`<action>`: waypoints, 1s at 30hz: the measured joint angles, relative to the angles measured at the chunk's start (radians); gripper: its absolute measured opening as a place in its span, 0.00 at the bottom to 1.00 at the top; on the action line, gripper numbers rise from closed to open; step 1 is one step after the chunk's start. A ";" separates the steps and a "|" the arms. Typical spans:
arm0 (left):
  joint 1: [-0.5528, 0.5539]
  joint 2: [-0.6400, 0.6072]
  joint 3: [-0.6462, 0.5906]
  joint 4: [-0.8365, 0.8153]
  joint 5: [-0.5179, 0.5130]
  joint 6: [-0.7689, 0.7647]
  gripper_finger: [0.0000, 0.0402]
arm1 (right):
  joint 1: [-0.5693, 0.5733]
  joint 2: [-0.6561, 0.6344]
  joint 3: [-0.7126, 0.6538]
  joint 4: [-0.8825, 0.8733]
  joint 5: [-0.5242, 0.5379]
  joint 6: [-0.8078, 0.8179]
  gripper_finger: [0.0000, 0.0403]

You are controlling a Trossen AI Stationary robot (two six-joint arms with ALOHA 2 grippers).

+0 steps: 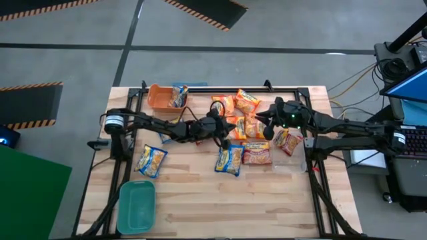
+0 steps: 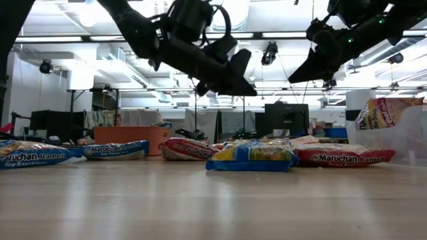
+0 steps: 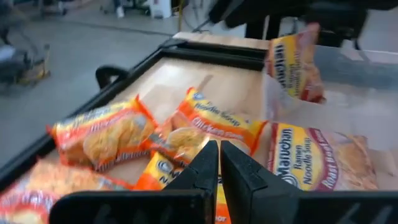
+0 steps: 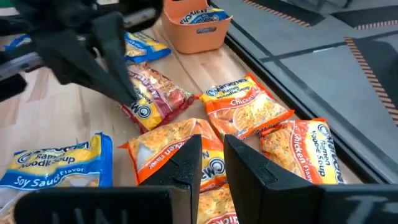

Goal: Sort Maruchan noodles
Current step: Put the orange noodle pack into the green bin

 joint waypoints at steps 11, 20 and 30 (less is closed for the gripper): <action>-0.017 -0.004 0.000 -0.167 0.071 0.027 0.00 | 0.000 0.098 0.001 0.001 0.000 0.072 0.15; -0.013 0.049 0.001 -0.095 0.066 0.017 0.00 | 0.000 0.263 0.061 0.005 0.000 0.098 0.15; -0.011 0.166 0.001 -0.029 0.018 -0.076 0.00 | 0.000 0.323 0.089 0.001 0.001 0.097 0.15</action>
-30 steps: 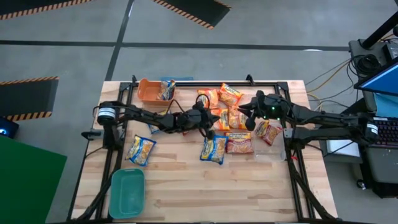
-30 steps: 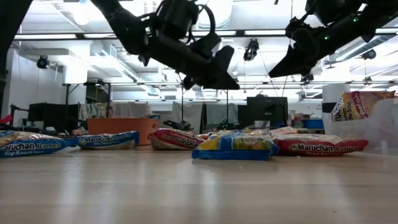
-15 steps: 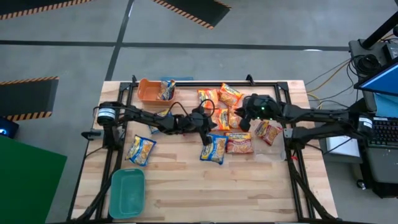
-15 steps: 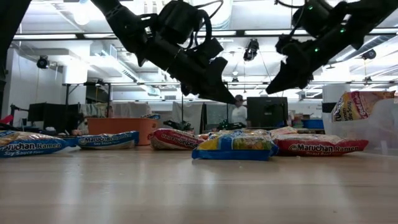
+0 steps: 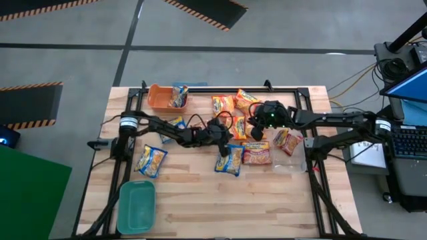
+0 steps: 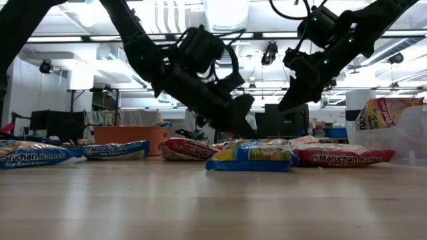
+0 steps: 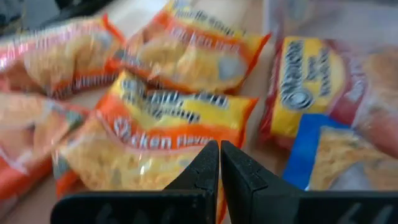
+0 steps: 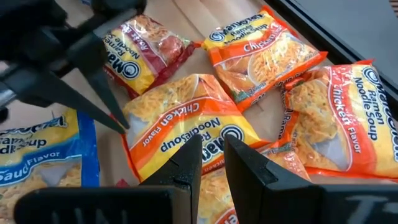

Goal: Sort Maruchan noodles
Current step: Put the orange noodle pack into the green bin

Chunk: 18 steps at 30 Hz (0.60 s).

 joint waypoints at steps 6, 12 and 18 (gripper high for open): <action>0.001 0.010 0.000 -0.085 -0.085 -0.058 0.00 | 0.000 -0.009 0.000 0.002 0.000 0.000 0.15; 0.010 -0.016 0.004 -0.314 -0.215 -0.157 0.00 | 0.000 -0.006 0.000 -0.001 0.000 0.001 0.15; 0.001 -0.086 -0.001 -0.453 -0.204 -0.126 0.00 | 0.000 -0.006 0.000 0.000 0.000 0.087 0.15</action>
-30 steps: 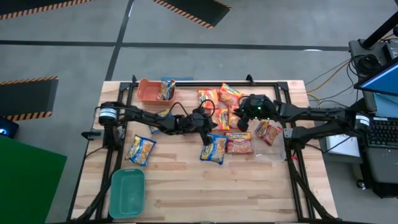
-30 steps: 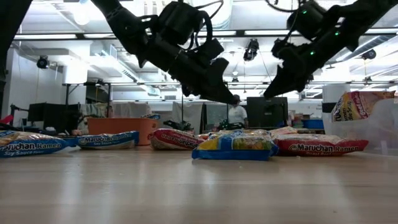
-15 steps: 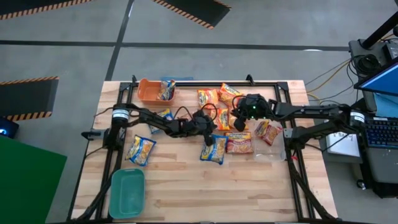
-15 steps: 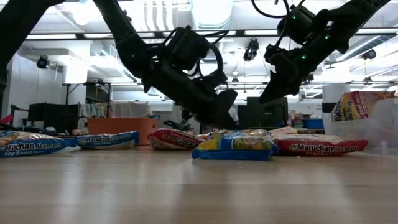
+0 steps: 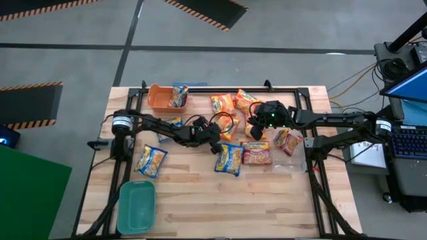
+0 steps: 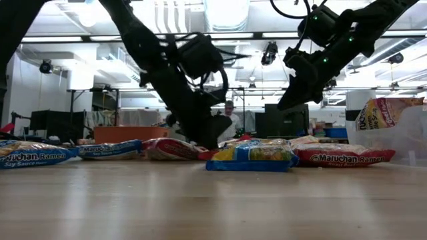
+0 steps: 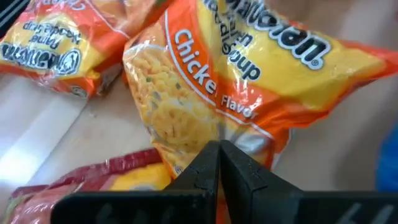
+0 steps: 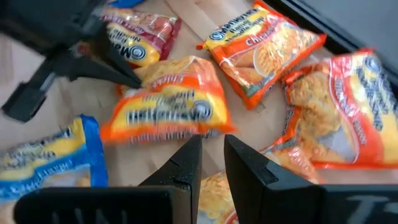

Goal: Sort Maruchan noodles
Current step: Put the orange noodle pack into the green bin

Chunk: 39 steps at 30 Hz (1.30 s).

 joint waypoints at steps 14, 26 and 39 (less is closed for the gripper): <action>0.002 -0.077 -0.001 -0.005 0.138 0.237 0.00 | -0.009 0.015 0.049 -0.004 -0.001 0.244 0.29; 0.020 -0.064 -0.028 0.050 0.152 0.293 0.00 | -0.061 0.318 0.311 -0.146 -0.020 0.211 0.61; 0.045 -0.056 -0.107 0.156 0.145 0.222 0.00 | -0.110 0.552 0.496 -0.315 -0.209 0.113 0.74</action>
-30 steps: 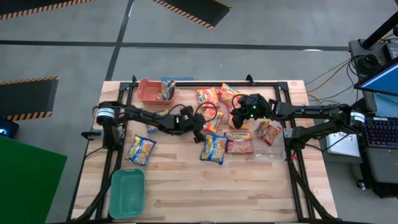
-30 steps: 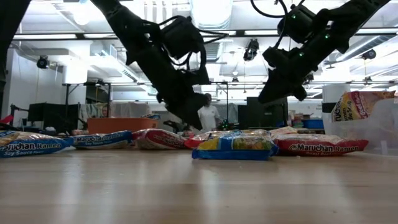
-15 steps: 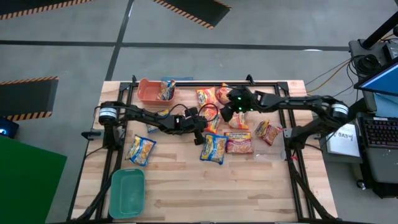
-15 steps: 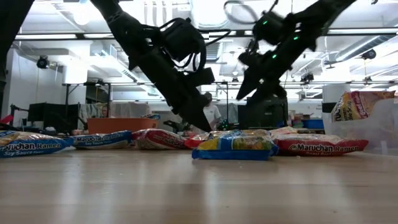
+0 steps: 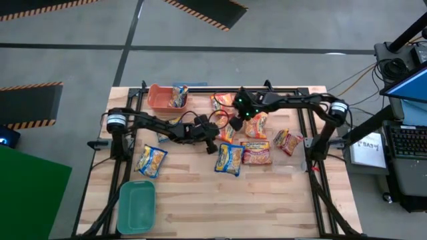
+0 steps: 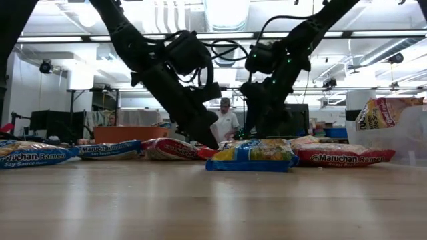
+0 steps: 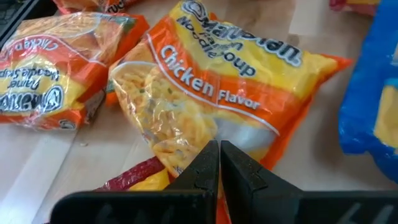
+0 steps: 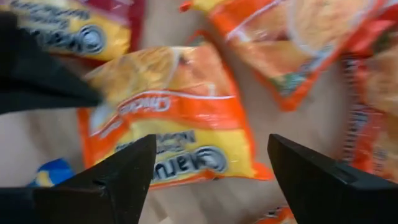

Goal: Sort Maruchan noodles
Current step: Put the orange noodle pack into the green bin

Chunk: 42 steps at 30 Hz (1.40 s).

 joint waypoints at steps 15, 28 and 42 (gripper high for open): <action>0.017 0.061 -0.036 0.127 -0.011 -0.061 0.00 | -0.079 -0.005 -0.058 0.015 -0.100 -0.017 0.77; 0.017 0.079 -0.036 0.153 -0.005 -0.069 0.00 | -0.079 0.124 -0.081 0.226 -0.239 0.063 0.75; 0.016 0.082 -0.040 0.185 0.000 -0.069 0.00 | -0.078 0.130 -0.082 0.312 -0.414 0.058 0.51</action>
